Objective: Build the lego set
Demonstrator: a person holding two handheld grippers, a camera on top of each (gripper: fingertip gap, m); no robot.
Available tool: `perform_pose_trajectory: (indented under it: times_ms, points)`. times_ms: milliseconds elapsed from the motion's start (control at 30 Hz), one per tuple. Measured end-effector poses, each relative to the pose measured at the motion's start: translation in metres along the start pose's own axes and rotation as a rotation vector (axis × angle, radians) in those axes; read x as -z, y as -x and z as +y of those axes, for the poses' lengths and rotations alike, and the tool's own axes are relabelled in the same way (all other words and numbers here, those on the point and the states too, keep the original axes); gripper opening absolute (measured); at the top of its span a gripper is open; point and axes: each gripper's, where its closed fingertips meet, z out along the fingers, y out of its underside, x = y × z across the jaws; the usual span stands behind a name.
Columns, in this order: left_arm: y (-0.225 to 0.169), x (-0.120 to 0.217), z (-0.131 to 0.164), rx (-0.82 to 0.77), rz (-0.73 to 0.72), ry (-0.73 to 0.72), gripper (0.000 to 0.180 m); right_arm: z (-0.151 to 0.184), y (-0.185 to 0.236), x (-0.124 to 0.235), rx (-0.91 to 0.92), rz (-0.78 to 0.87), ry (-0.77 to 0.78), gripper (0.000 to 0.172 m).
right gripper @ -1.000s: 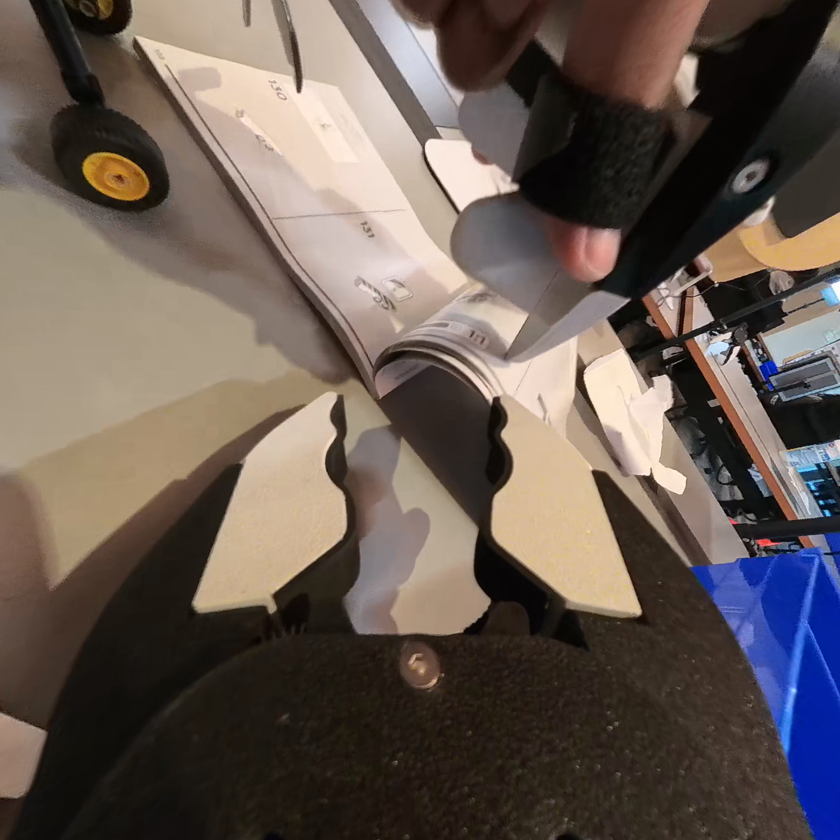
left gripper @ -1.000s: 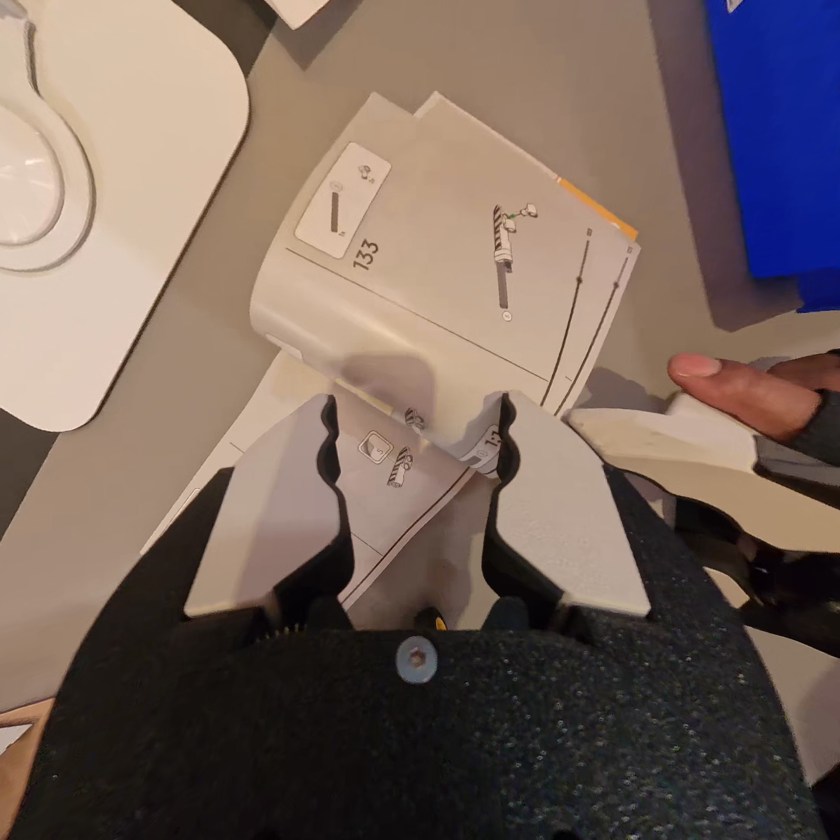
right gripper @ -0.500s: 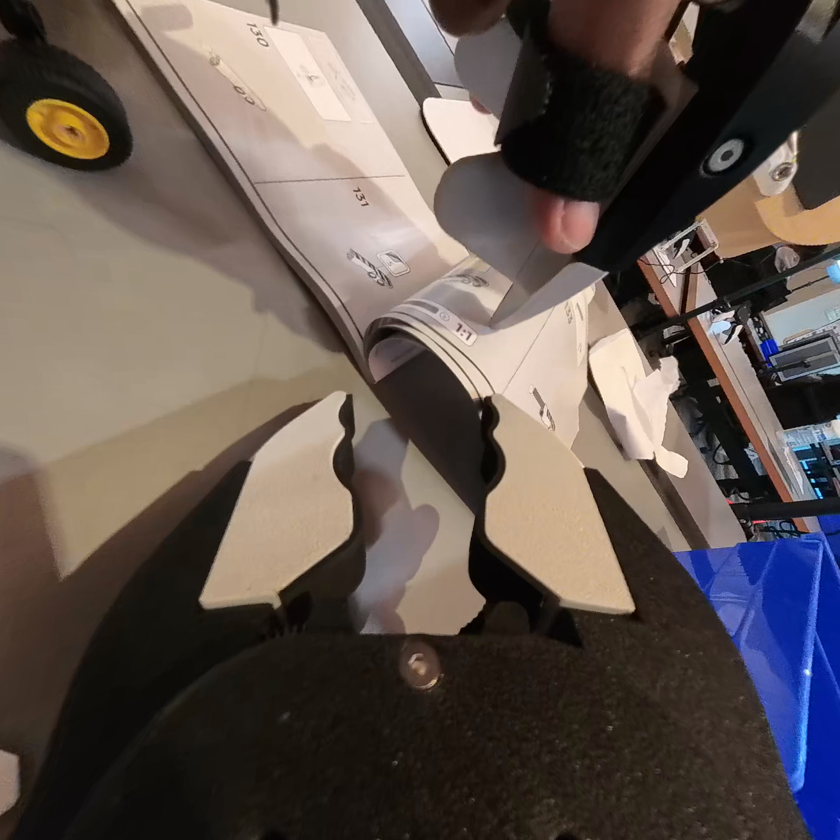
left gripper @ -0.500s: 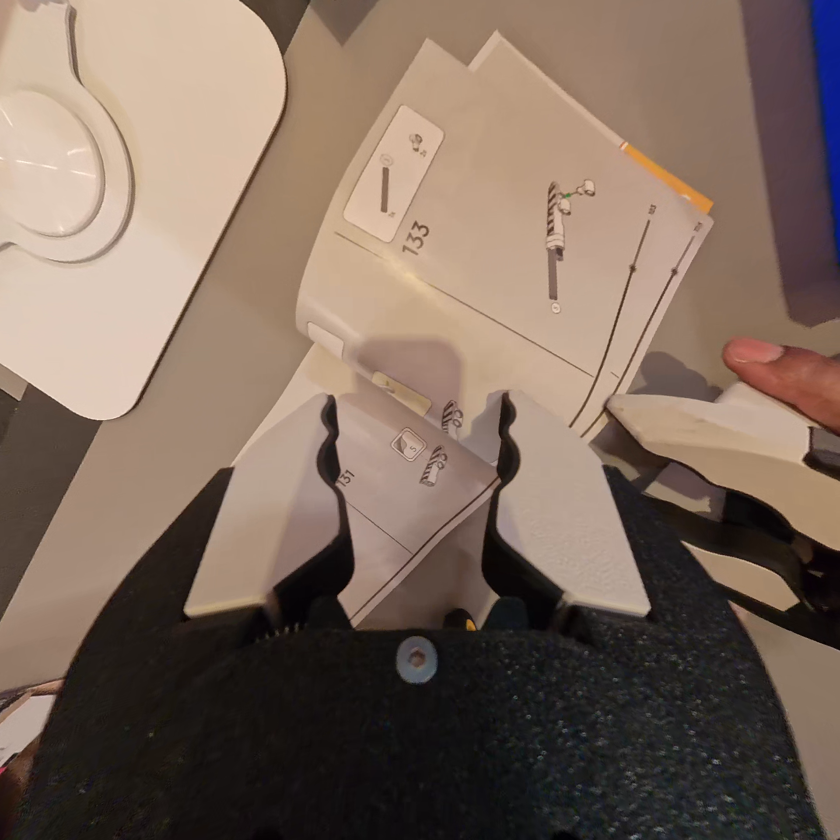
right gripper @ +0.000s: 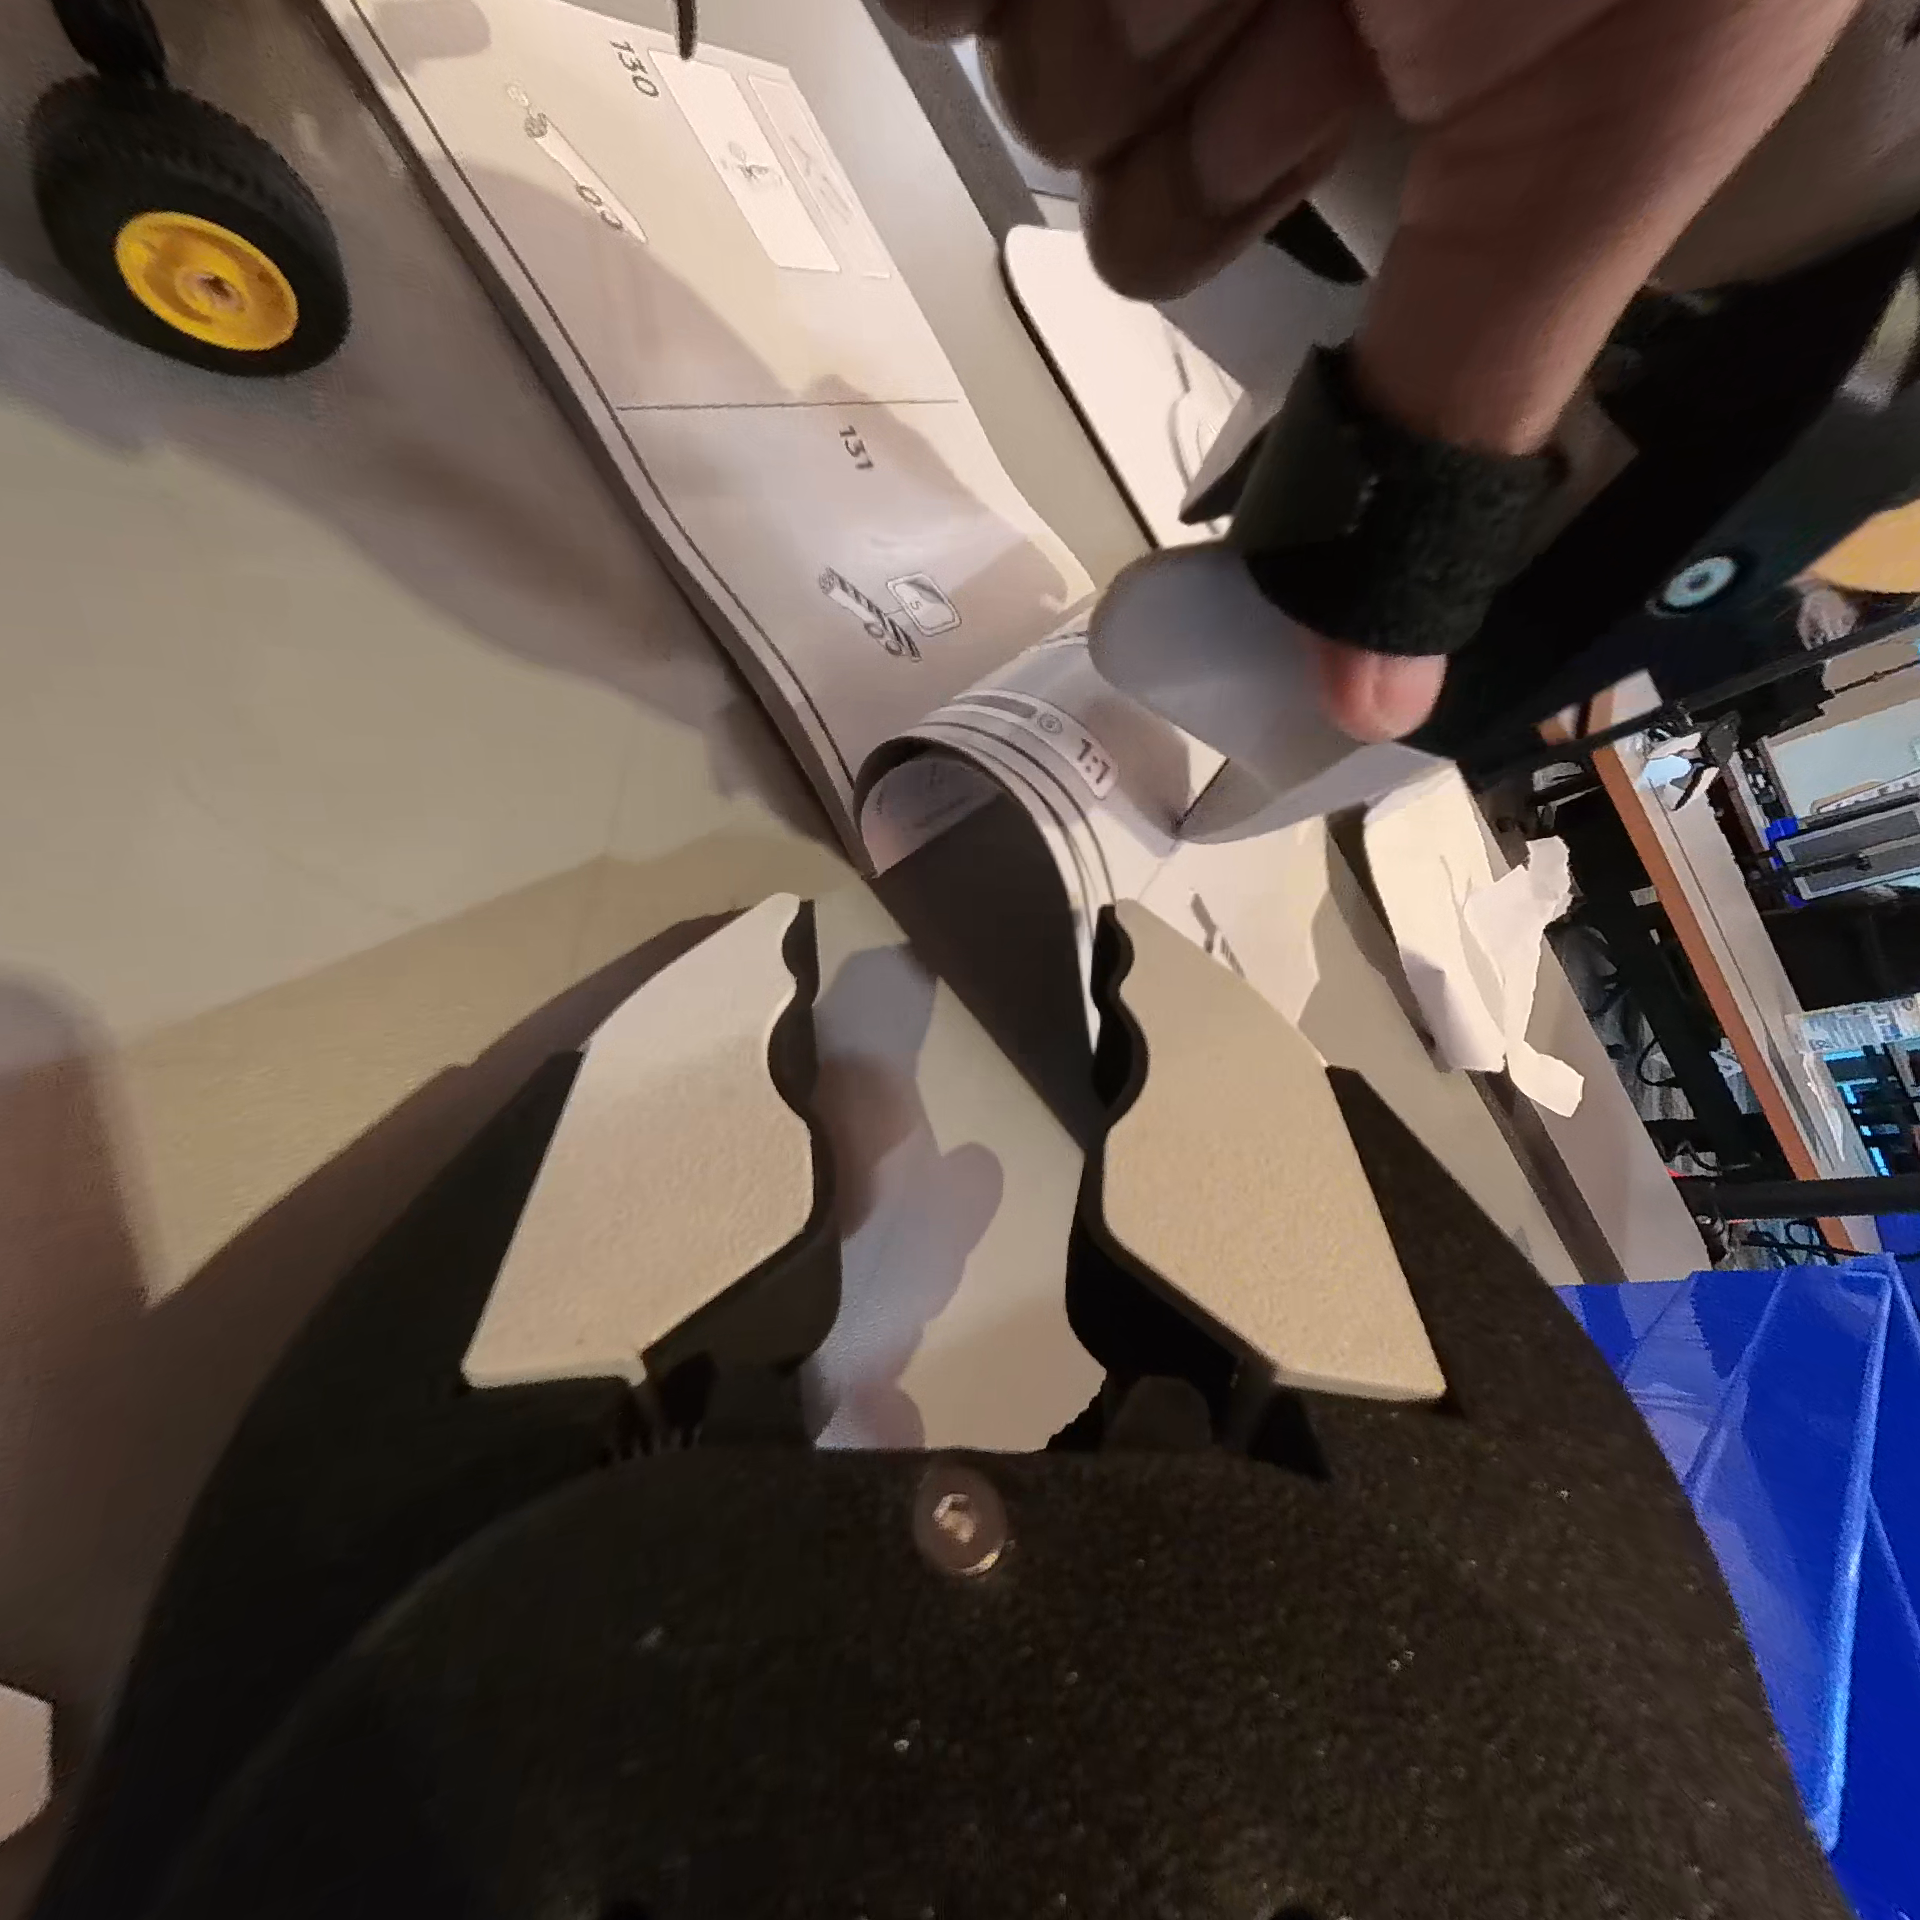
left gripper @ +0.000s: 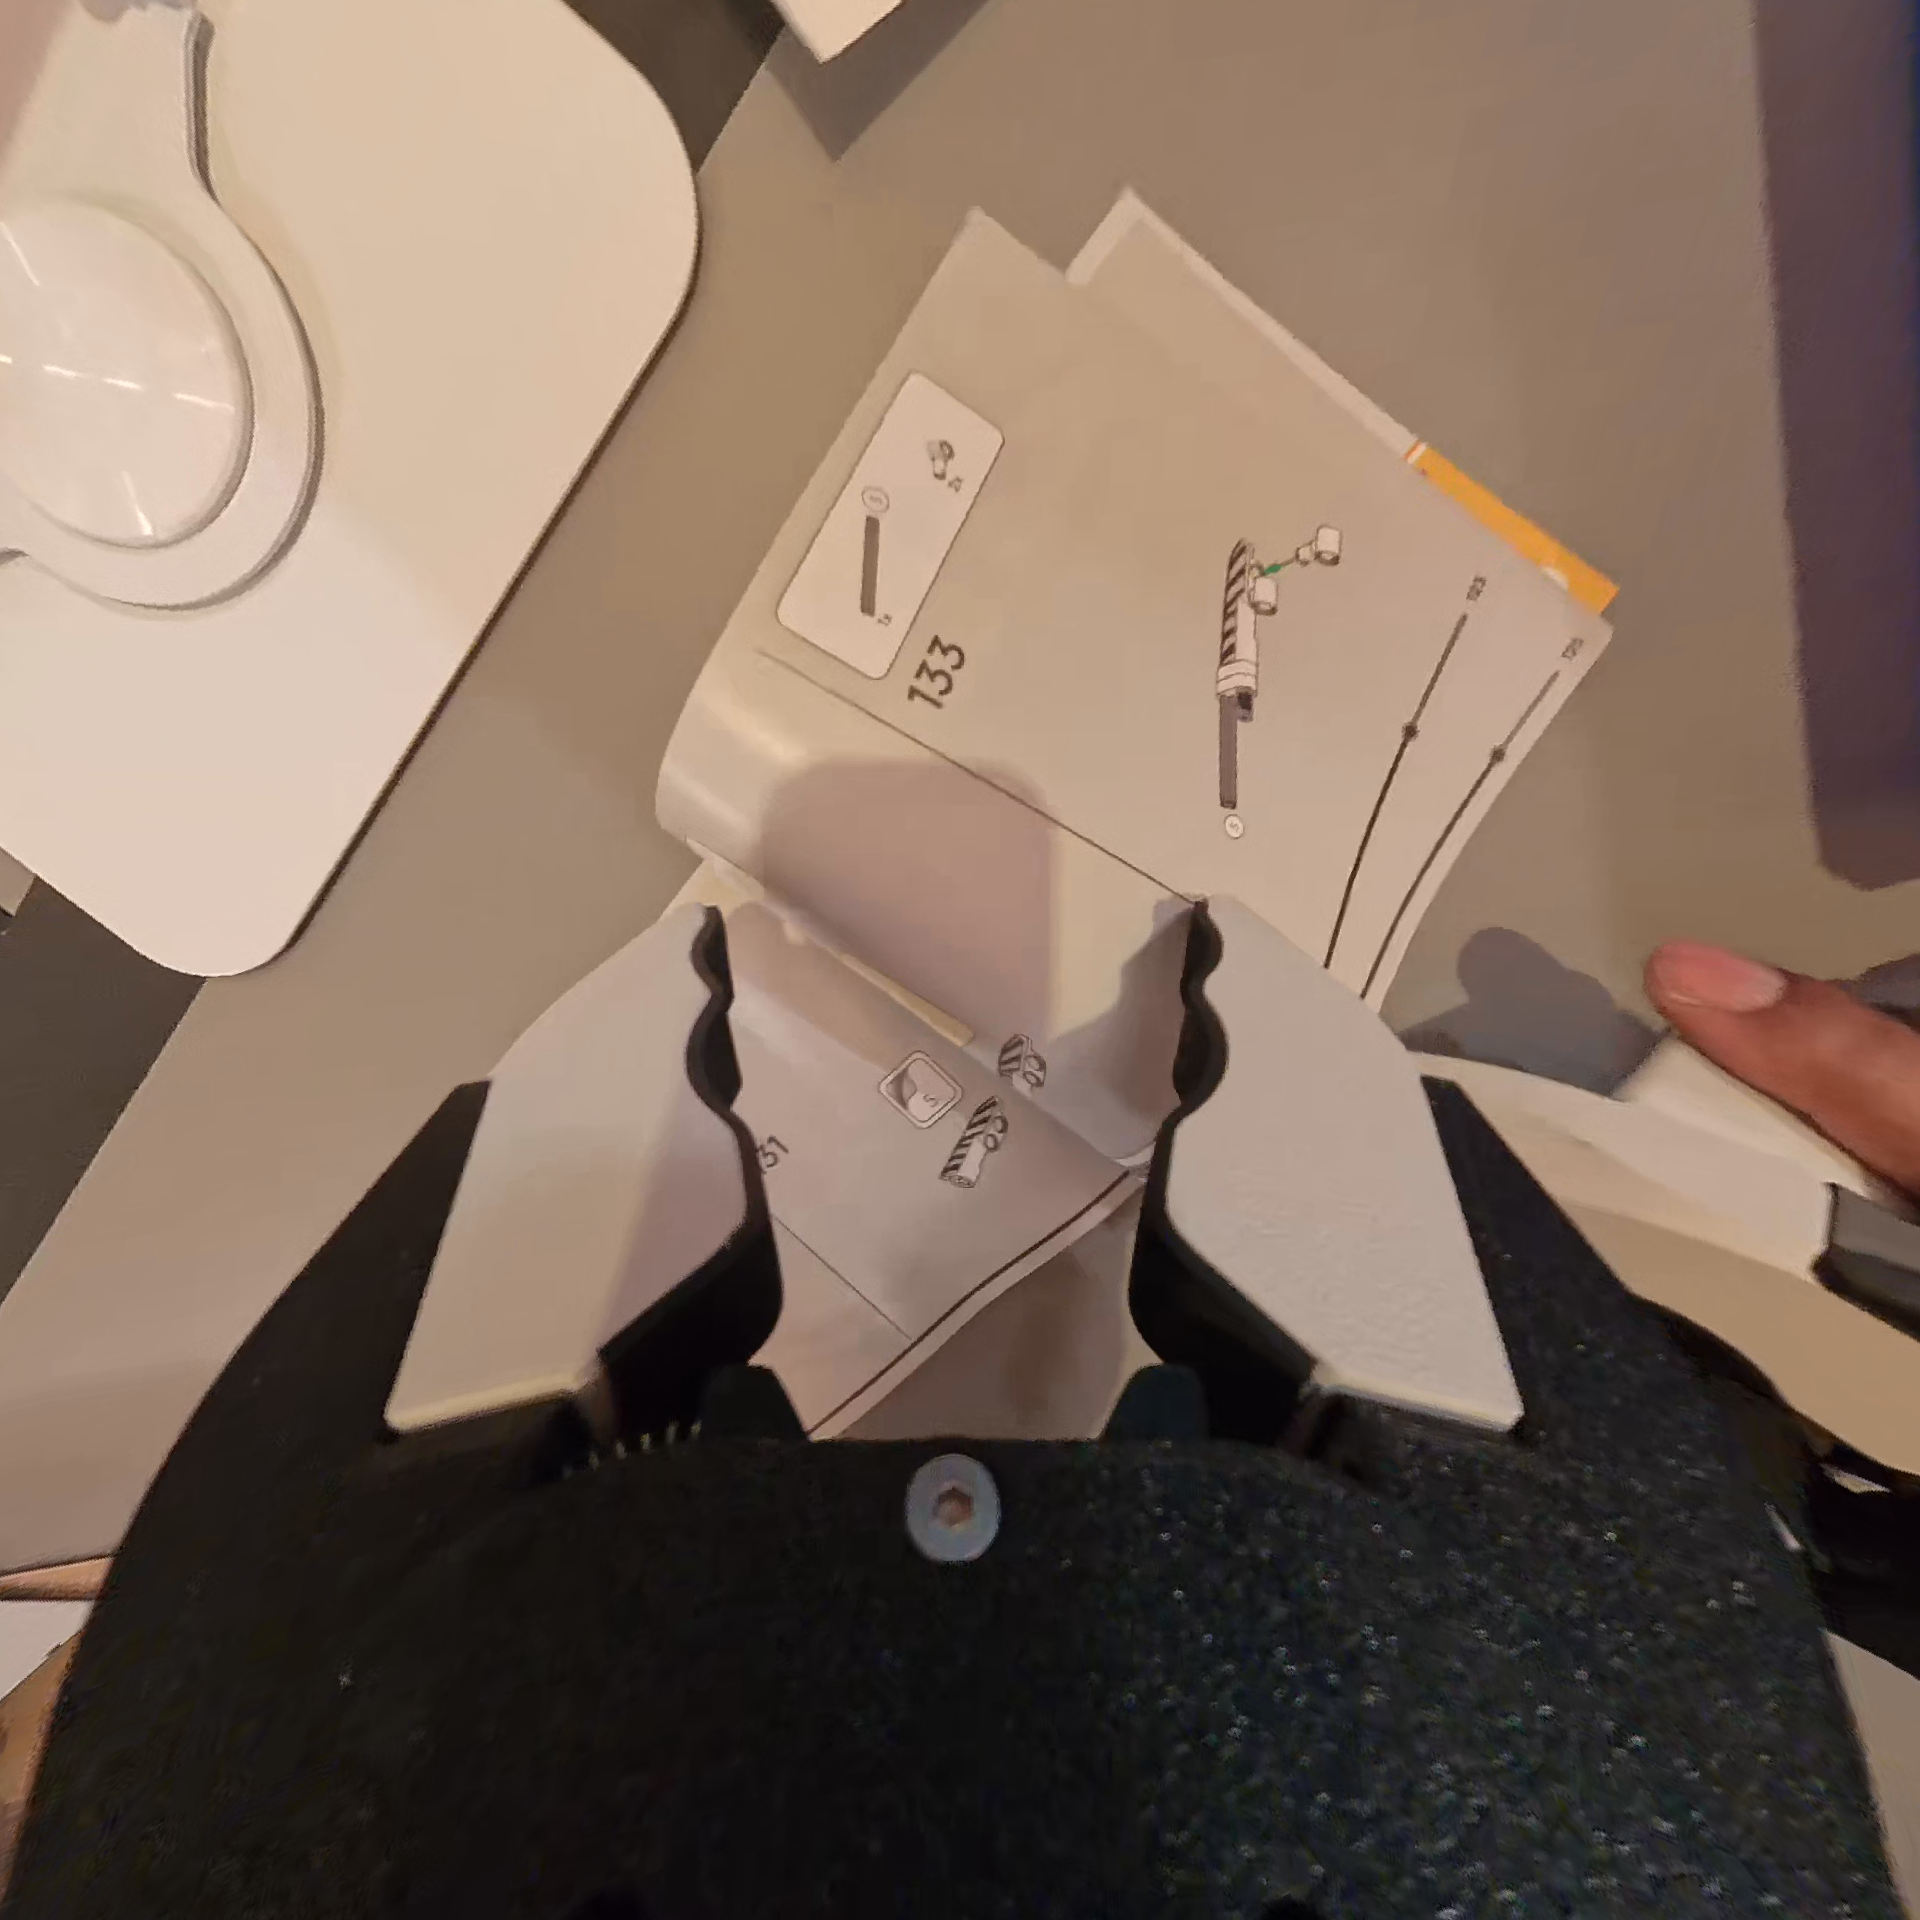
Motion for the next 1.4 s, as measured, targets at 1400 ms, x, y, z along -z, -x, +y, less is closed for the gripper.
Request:
perform_pose_trajectory:
  times_ms: [1400]
  points:
    - [0.013, 0.025, 0.028, -0.068, 0.115, -0.053, 0.079, 0.015, 0.008, -0.020, -0.368, -0.363, 0.110, 0.060]
